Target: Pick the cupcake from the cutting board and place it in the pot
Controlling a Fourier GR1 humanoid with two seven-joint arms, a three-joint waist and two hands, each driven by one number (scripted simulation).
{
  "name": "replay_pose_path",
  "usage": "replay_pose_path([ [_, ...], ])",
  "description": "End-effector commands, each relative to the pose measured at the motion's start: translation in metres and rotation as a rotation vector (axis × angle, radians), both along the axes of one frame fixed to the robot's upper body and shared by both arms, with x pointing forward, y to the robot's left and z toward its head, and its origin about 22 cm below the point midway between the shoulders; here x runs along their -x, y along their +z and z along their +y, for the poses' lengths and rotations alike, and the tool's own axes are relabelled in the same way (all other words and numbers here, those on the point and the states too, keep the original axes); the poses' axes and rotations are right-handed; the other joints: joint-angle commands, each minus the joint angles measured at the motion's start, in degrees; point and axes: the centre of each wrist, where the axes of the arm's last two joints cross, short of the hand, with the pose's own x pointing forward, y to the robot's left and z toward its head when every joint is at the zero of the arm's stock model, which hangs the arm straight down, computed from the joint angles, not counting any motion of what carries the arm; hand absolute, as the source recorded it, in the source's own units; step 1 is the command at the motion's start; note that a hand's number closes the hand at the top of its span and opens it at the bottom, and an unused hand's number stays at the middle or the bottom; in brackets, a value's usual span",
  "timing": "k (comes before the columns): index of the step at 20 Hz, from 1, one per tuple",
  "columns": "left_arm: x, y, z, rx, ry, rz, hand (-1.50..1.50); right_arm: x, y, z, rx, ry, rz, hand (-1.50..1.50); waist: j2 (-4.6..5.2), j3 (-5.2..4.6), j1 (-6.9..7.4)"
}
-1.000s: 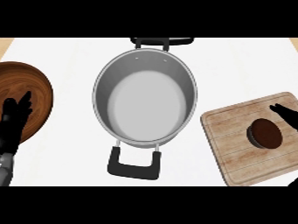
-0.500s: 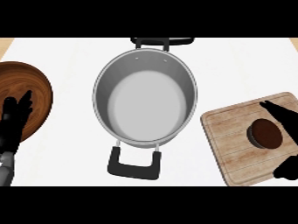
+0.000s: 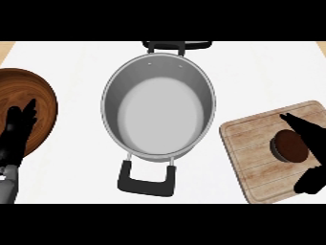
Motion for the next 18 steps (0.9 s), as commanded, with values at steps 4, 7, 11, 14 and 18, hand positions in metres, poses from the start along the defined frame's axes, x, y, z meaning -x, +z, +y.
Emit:
replay_pose_path([
  [4,0.018,0.001,-0.003,0.000,0.002,-0.007,0.00,-0.007,-0.017,0.011,-0.010,-0.005,0.033,-1.50,-0.05,0.01,0.10],
  [7,-0.016,0.002,-0.005,0.007,-0.001,-0.006,0.00,-0.037,-0.012,0.005,-0.051,-0.017,0.024,-1.50,0.06,0.00,0.05],
  [11,0.002,0.010,0.030,0.006,0.006,0.006,0.00,-0.029,-0.031,0.005,-0.038,-0.016,0.042,-1.50,0.02,0.00,0.15],
  [14,-0.006,0.009,0.008,-0.023,0.003,-0.002,0.00,-0.028,-0.037,-0.027,-0.045,-0.025,0.047,-1.50,0.04,0.02,0.06],
  [18,0.003,0.009,-0.015,-0.021,-0.005,-0.006,0.00,-0.024,-0.049,-0.005,-0.042,-0.027,0.069,-1.50,-0.01,0.01,0.07],
])
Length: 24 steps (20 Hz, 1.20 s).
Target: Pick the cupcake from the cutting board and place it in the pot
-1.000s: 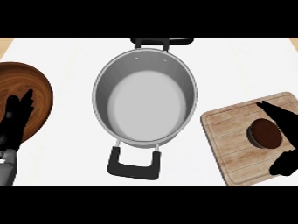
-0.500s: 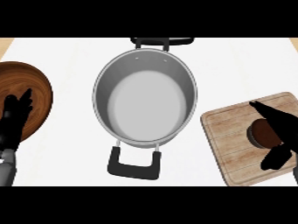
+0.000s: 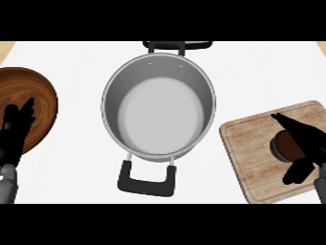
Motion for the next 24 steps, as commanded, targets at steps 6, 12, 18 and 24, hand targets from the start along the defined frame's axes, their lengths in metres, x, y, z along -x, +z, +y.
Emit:
replay_pose_path([
  [6,0.003,0.014,0.007,0.009,0.002,-0.006,0.00,-0.012,-0.017,-0.003,0.029,0.081,-0.105,1.50,0.02,0.04,0.34],
  [12,0.003,-0.006,0.009,0.005,0.009,0.009,0.00,0.000,-0.031,-0.005,0.073,0.140,-0.224,1.50,0.07,0.03,0.01],
  [18,0.018,-0.015,0.010,-0.006,0.000,0.010,0.00,0.001,0.026,-0.001,0.094,0.090,-0.347,1.50,-0.08,-0.01,-0.14],
  [24,0.001,0.001,-0.004,-0.004,-0.006,-0.002,0.00,0.021,0.025,-0.038,0.135,0.121,-0.299,1.50,-0.01,0.01,-0.19],
])
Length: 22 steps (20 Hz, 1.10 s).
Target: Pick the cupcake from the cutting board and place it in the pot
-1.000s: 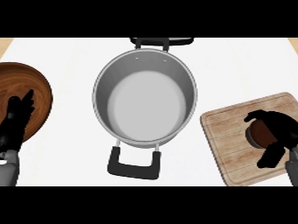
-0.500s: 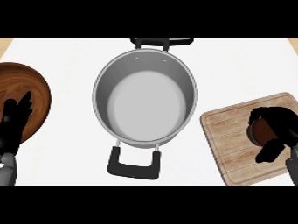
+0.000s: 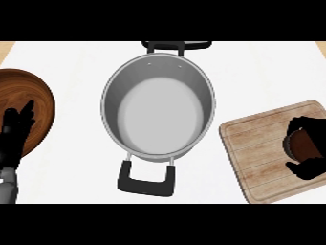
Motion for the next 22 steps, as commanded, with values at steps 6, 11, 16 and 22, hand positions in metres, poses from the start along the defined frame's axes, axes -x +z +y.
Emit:
replay_pose_path([
  [6,0.001,-0.006,-0.004,-0.004,0.006,-0.002,0.00,0.025,0.070,0.001,-0.079,-0.009,-0.256,1.50,-0.18,0.02,-0.41],
  [11,0.002,0.007,0.017,-0.009,0.020,0.011,0.00,0.040,0.119,0.019,-0.245,0.122,-0.577,1.50,-0.54,0.01,-0.98],
  [16,0.003,0.002,0.006,-0.004,0.016,0.007,0.00,0.060,0.167,0.044,-0.388,0.209,-0.711,1.50,-0.34,-0.05,-0.36],
  [22,-0.003,0.002,0.004,0.029,0.003,0.006,0.00,0.072,0.204,0.085,-0.380,0.251,-0.721,1.50,-0.03,-0.03,0.34],
])
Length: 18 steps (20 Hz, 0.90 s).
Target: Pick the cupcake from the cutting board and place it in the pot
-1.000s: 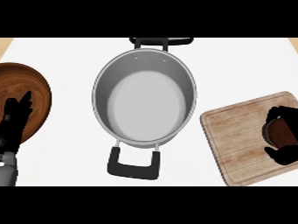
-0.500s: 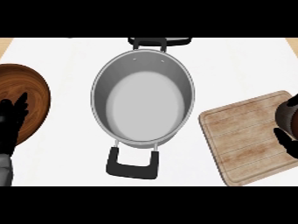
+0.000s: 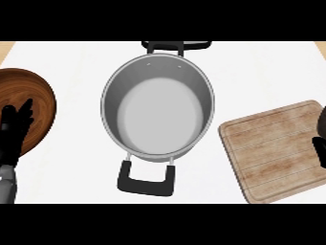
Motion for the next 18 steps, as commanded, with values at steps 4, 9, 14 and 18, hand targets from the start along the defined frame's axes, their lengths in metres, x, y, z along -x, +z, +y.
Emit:
replay_pose_path([
  [4,-0.002,-0.004,-0.008,0.007,-0.015,-0.004,0.00,-0.003,0.041,0.059,0.008,0.087,0.073,1.50,0.12,-0.03,0.65],
  [9,-0.008,0.009,-0.008,0.002,-0.033,0.004,0.00,-0.023,0.065,0.118,0.009,0.083,0.150,1.50,0.05,-0.06,1.00],
  [14,-0.010,-0.003,-0.003,0.009,-0.031,0.006,0.00,-0.058,0.061,0.163,0.021,0.084,0.217,1.50,0.33,-0.03,0.93],
  [18,0.008,-0.012,-0.008,-0.013,-0.028,0.015,0.00,-0.067,0.045,0.191,0.031,0.100,0.300,1.50,0.21,0.01,1.03],
])
